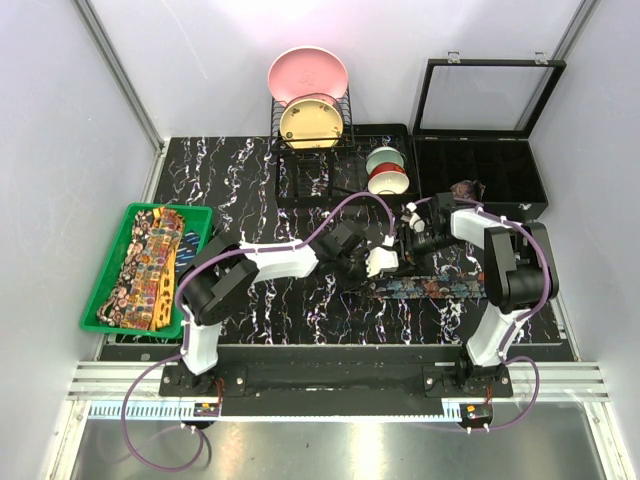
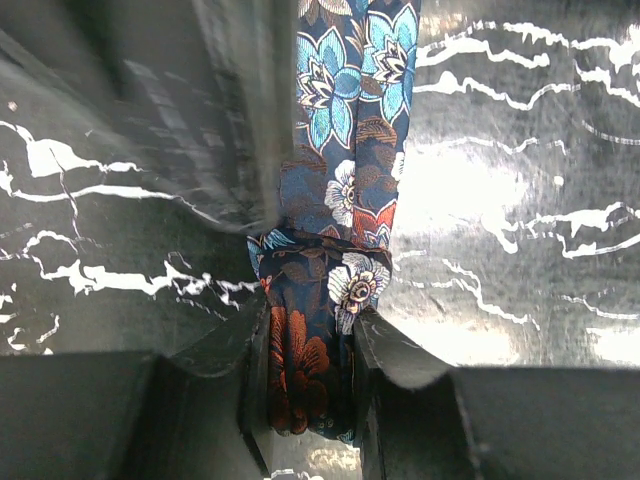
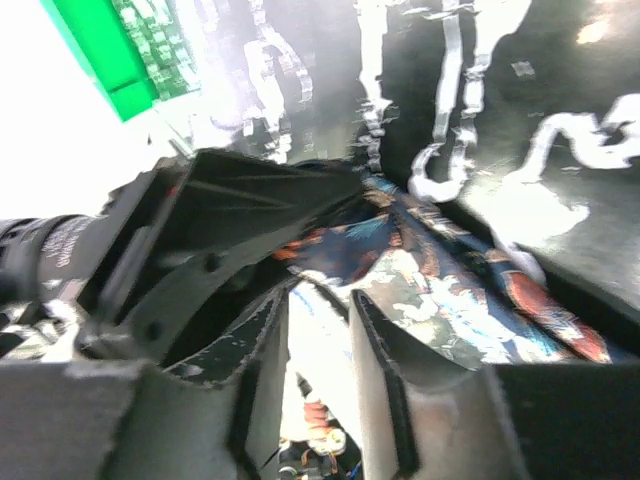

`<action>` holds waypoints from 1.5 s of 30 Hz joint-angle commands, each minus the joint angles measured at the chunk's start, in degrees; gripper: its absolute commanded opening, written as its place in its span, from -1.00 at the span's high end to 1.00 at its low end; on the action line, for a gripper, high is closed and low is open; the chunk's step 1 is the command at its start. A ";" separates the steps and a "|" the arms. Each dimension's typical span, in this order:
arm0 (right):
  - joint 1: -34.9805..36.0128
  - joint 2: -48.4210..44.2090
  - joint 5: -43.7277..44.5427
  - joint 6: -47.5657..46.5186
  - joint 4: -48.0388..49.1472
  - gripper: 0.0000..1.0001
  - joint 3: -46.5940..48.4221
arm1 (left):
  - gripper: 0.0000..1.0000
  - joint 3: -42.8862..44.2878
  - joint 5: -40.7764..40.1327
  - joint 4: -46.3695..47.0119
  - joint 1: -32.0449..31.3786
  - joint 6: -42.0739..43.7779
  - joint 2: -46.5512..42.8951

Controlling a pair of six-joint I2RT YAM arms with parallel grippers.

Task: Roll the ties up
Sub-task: Roll the tie at the center of the board.

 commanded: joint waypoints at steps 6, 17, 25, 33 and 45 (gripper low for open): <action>1.80 -0.16 -11.12 4.37 6.57 0.04 -2.48 | 0.66 0.59 -5.58 -8.96 0.00 0.08 1.76; 4.26 5.11 -9.71 3.76 13.53 0.20 -4.25 | 0.66 -0.11 -4.97 -8.25 0.00 0.35 1.50; 4.71 5.64 -9.53 4.03 14.23 0.96 -4.86 | 0.60 0.06 -4.71 -8.08 0.00 0.26 1.76; 4.71 4.76 -1.28 2.79 10.37 1.00 -5.04 | -0.07 -2.48 -3.83 -4.31 0.18 -2.29 -2.09; 4.71 4.76 7.51 0.25 5.71 1.00 -3.28 | -0.47 -3.63 0.30 2.82 0.27 -6.42 -7.64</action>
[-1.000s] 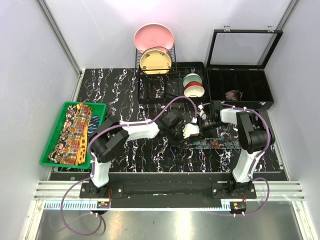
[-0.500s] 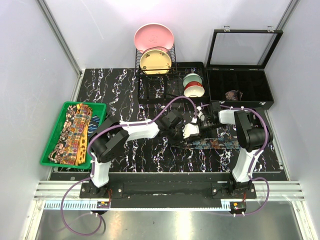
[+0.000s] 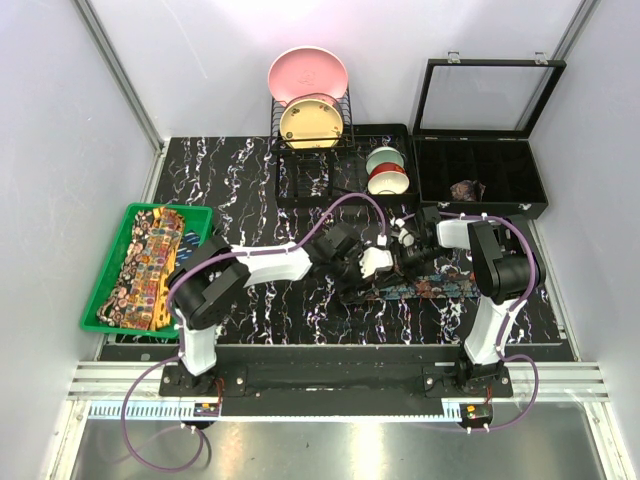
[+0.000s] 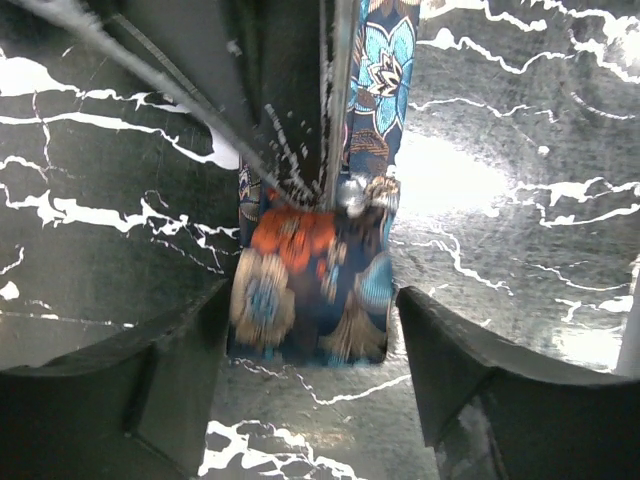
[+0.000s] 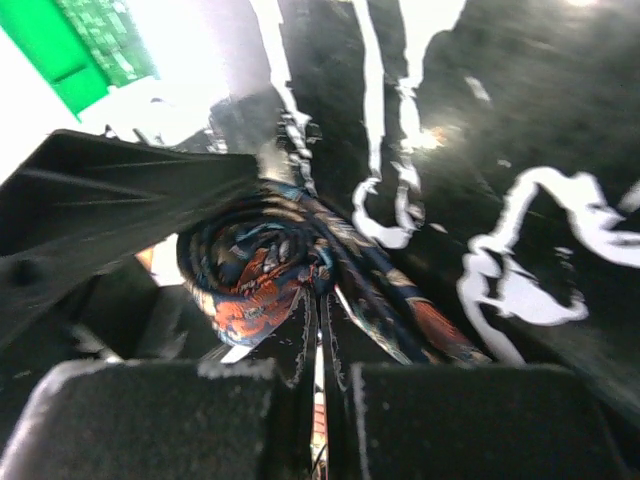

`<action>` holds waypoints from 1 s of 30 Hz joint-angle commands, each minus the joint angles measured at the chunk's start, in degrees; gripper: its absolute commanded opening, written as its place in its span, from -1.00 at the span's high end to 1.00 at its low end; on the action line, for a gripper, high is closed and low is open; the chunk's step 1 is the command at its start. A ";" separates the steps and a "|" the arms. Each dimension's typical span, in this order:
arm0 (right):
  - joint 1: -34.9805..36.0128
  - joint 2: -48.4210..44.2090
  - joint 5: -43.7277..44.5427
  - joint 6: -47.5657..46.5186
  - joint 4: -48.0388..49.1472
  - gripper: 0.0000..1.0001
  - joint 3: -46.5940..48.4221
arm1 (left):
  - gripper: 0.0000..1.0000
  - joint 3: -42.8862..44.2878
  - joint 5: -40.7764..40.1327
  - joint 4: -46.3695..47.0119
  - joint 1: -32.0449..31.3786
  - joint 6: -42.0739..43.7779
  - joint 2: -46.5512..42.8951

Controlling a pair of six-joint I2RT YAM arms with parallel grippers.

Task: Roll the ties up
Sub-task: Roll the tie at the center of the board.

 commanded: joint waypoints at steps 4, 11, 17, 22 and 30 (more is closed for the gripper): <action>0.56 -1.30 9.93 -3.86 -3.22 1.00 1.05 | -0.50 -0.41 2.95 5.19 0.36 -2.82 -4.06; 0.55 0.19 10.90 -3.08 -2.52 1.00 1.66 | -0.48 1.25 6.11 7.39 0.01 -4.40 -0.02; 0.56 -0.60 8.53 -2.64 -1.72 1.00 1.31 | -0.03 1.52 4.89 7.74 -0.52 -3.96 3.15; -0.15 -3.40 3.62 -2.37 -3.64 0.71 2.45 | 0.49 2.13 -1.35 3.17 -1.31 -1.86 5.44; -1.64 -8.42 -1.66 -4.48 -8.05 0.14 3.69 | 0.57 0.37 -5.48 0.88 -1.40 -0.18 4.38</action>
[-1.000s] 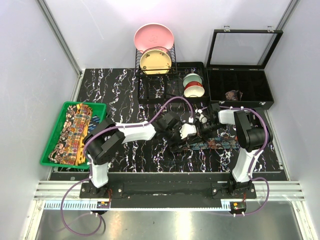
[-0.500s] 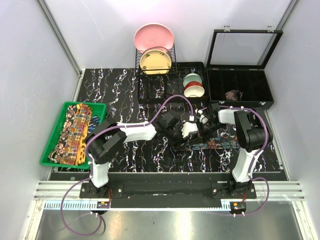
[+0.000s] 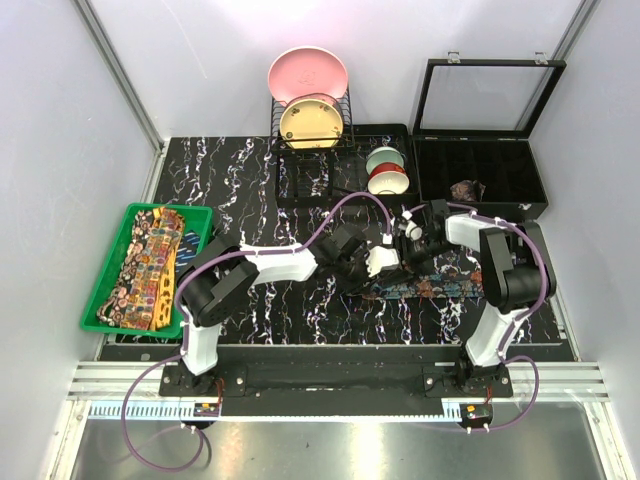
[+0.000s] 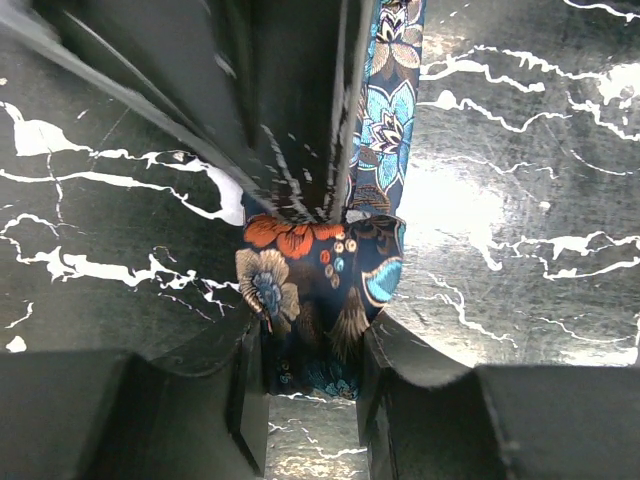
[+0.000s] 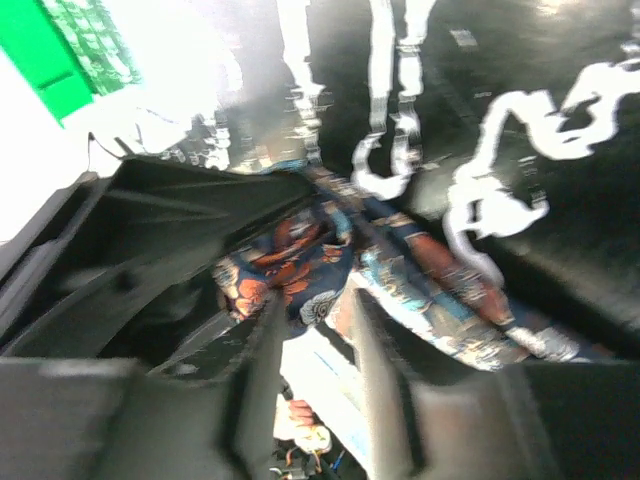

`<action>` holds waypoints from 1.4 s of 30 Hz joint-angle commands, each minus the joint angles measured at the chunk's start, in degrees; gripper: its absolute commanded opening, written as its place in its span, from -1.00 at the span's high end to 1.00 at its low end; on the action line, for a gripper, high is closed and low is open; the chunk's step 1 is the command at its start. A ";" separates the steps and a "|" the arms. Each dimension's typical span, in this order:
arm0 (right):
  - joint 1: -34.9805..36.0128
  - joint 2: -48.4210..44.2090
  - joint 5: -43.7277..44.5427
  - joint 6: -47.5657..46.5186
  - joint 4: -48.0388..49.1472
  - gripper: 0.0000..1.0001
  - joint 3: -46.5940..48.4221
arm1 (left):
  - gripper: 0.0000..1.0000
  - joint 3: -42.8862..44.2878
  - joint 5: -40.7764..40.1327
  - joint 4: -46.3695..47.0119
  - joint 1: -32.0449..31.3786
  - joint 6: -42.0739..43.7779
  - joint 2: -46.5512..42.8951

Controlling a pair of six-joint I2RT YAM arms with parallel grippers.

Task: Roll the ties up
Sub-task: Roll the tie at the center of the board.

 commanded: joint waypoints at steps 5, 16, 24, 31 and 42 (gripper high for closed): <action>0.50 -4.34 -7.95 0.31 -0.55 0.06 1.19 | 0.58 -0.43 -5.90 -3.69 -0.37 1.94 1.85; 2.44 -1.71 -4.53 -0.99 -1.32 0.92 1.10 | 0.52 0.01 -5.73 -4.04 -0.20 2.11 1.67; 0.50 -0.03 4.79 -3.11 -4.94 1.00 1.80 | -0.06 0.54 -4.50 -3.25 -0.02 1.94 -0.25; -0.03 0.06 9.00 -3.11 -6.08 1.00 1.89 | -0.31 2.11 -1.86 -0.79 -0.02 0.27 -2.02; -0.55 2.25 15.95 -3.29 -10.03 1.00 4.96 | -0.44 3.96 2.71 2.11 -0.20 -0.79 -2.46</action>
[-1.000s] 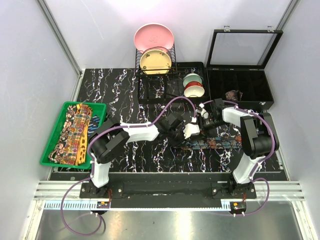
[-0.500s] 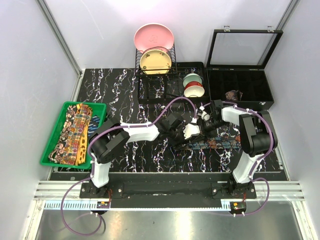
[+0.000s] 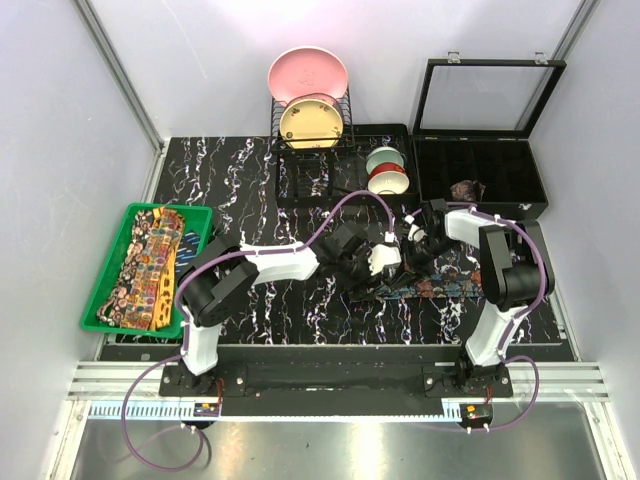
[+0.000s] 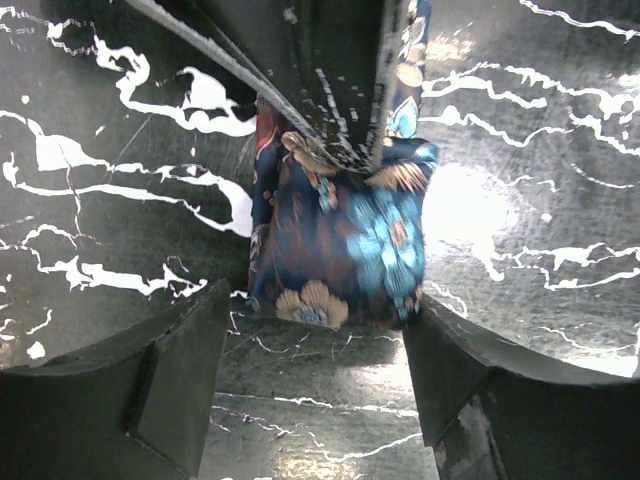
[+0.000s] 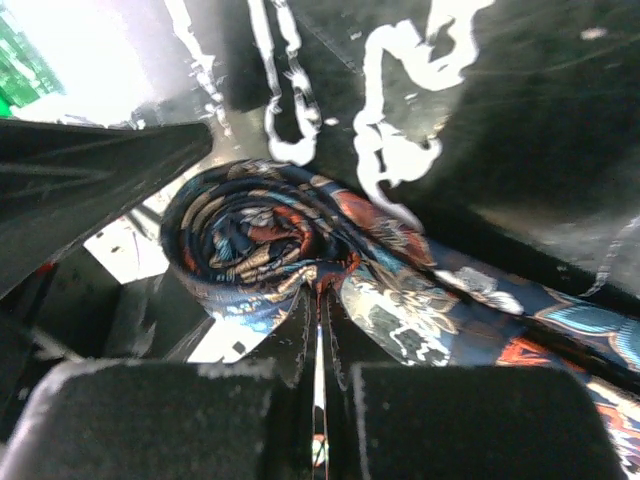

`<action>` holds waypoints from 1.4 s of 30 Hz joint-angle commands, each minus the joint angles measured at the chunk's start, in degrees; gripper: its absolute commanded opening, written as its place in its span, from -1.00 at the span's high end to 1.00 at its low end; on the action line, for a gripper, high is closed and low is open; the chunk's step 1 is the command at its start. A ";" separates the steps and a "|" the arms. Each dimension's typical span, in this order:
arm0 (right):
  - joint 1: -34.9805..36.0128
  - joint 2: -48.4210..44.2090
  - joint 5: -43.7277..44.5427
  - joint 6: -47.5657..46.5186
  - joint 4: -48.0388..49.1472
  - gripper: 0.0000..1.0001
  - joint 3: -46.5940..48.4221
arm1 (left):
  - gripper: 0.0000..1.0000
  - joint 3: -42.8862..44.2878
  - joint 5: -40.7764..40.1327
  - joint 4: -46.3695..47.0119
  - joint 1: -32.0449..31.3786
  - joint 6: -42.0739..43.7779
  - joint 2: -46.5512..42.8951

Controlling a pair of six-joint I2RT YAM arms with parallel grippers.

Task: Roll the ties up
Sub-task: Roll the tie at the center of the board.

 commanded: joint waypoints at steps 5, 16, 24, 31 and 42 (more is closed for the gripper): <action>-0.40 4.85 10.41 -1.59 -3.71 1.00 4.10 | -0.54 0.99 4.88 5.55 0.06 -0.63 -3.59; 3.63 6.69 6.73 1.57 3.05 1.00 2.70 | -0.61 -9.64 6.03 12.59 1.29 -3.09 -11.15; 6.72 9.94 3.73 3.69 7.97 1.00 1.90 | -0.69 -13.51 5.24 15.31 2.52 -1.43 -12.48; 6.63 11.44 3.13 3.42 8.15 1.00 2.25 | -0.54 -13.70 7.43 17.25 2.79 0.16 -9.67; 6.63 12.94 -2.50 5.27 12.46 1.00 1.03 | 0.09 -10.79 7.61 14.01 2.70 3.14 -3.51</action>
